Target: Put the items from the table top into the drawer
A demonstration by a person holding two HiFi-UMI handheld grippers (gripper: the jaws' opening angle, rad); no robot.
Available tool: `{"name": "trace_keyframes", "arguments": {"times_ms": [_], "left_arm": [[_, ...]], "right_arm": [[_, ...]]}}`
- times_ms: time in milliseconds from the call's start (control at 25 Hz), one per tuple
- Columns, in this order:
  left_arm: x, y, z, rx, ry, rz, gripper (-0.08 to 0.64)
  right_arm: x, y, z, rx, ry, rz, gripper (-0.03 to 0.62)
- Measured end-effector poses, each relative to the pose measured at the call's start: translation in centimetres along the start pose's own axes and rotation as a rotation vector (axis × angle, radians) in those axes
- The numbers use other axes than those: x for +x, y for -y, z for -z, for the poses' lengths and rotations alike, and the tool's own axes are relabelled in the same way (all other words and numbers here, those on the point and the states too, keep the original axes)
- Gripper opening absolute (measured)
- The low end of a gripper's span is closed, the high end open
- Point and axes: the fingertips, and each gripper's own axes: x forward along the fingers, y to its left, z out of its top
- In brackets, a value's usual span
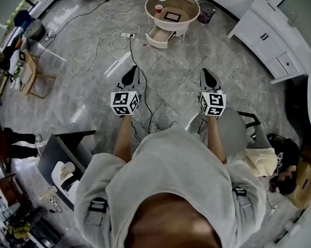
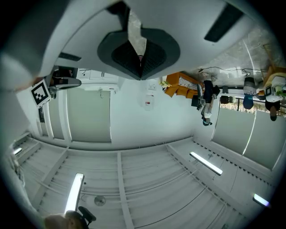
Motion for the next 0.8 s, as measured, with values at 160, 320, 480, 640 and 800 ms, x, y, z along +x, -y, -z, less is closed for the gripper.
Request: {"name": "trace_keyframes", "arguments": {"times_ms": [160,320,480,640,800], "left_arm": [[0.3,1.1,0.0,0.0,-0.003,0.003,0.015],[1.0,2.5,0.1,0.005,-0.01,0.005,0.015],[1.6,4.0,0.4,0.007,-0.016,0.004,0.015],[2.5,5.2,0.6,0.004,-0.023,0.006,0.015],[3.7,6.4,0.9,0.006,-0.035,0.012,0.015]], "right_arm": [[-0.4,0.8,0.2,0.0,-0.003,0.0,0.023],[-0.6,2.0,0.7,0.001,-0.011,-0.01,0.023],[-1.0,3.1,1.4,0.007,-0.018,-0.023,0.023],[-0.9,4.2,2.1,0.018,-0.025,-0.027,0.023],[-0.7,5.3,2.6,0.028,-0.027,-0.031,0.023]]}}
